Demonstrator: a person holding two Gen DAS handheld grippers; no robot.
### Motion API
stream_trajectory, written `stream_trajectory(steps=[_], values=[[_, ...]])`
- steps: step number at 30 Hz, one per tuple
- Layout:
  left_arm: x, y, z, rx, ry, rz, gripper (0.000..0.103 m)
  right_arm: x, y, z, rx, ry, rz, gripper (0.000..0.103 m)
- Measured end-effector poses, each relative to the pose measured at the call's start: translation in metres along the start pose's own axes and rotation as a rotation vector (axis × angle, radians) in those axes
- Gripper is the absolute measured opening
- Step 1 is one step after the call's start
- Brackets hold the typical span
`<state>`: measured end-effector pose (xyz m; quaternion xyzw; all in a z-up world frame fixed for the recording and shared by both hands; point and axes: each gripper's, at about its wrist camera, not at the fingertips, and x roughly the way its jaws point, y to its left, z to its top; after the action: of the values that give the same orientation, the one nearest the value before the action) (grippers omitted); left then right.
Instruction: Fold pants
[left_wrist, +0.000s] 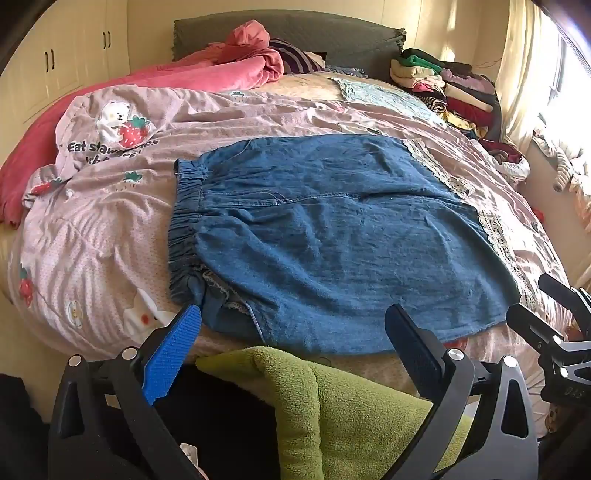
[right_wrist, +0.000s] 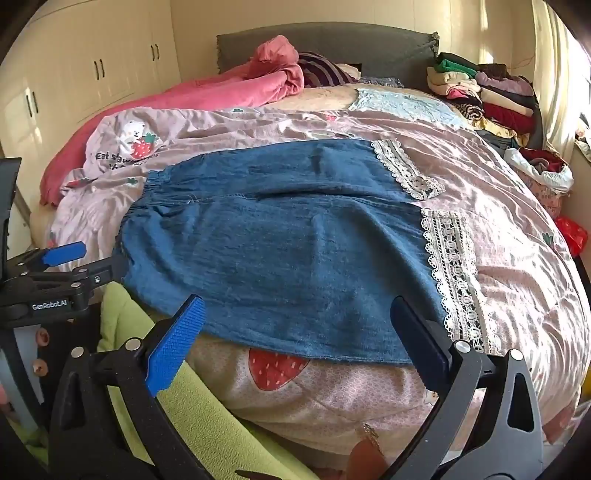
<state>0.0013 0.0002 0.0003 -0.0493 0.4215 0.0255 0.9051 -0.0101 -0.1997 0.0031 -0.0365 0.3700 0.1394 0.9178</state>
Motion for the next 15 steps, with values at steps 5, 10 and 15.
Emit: stream_trajectory(steps=[5, 10, 15], values=[[-0.0003, -0.0002, 0.0002, 0.000, -0.001, -0.001, 0.099, -0.0001, 0.0011, 0.0007, -0.002, -0.001, -0.002, 0.095], [-0.0030, 0.0022, -0.0016, 0.001, -0.004, -0.003, 0.099, -0.0004, 0.0007, 0.0002, -0.002, -0.001, -0.003, 0.095], [-0.0057, 0.0025, -0.0020, 0.001, -0.005, -0.003, 0.099, -0.0008, 0.0014, 0.0002, -0.004, -0.003, -0.005, 0.095]])
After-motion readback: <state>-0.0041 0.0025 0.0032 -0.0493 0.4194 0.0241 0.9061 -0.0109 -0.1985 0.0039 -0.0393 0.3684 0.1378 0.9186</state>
